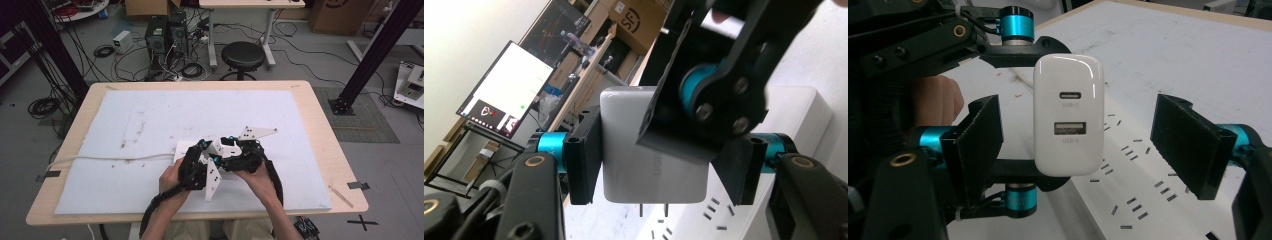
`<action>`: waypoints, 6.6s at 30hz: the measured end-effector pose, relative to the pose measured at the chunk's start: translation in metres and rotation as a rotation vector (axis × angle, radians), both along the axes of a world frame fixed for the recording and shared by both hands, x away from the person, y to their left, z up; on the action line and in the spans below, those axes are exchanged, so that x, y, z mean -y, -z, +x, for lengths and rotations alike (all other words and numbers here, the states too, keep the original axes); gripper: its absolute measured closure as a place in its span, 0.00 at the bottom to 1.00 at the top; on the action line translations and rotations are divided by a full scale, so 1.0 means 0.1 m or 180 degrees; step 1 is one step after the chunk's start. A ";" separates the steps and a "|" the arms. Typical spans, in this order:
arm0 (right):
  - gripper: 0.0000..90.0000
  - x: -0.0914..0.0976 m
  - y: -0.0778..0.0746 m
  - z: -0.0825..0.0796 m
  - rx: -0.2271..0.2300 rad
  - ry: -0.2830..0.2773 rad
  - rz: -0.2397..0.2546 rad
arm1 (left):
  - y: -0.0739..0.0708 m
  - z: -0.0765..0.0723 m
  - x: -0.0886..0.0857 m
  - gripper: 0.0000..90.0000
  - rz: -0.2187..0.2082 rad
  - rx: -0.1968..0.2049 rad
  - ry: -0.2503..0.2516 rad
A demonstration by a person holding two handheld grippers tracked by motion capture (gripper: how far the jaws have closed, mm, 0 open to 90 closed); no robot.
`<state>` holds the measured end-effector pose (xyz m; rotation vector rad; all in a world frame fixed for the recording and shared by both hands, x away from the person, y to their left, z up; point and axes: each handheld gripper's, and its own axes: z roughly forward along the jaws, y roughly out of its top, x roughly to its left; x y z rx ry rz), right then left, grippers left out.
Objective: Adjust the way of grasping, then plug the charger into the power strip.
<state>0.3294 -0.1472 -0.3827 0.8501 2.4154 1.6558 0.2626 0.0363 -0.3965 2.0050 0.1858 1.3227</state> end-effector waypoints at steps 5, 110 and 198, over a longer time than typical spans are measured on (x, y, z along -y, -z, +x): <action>0.30 -0.01 0.01 0.01 -0.0001 -0.0015 -0.0009 | 0.00 -0.01 0.03 0.47 -0.0002 0.0004 0.0027; 0.70 0.18 -0.01 0.03 -0.0056 0.0114 -0.0010 | -0.16 -0.13 -0.31 0.17 -0.0468 -0.0528 0.0423; 0.70 -0.12 -0.30 0.90 -0.0013 -0.1248 -0.1908 | -0.04 -0.24 -2.17 0.20 -0.2378 -0.1238 -0.0908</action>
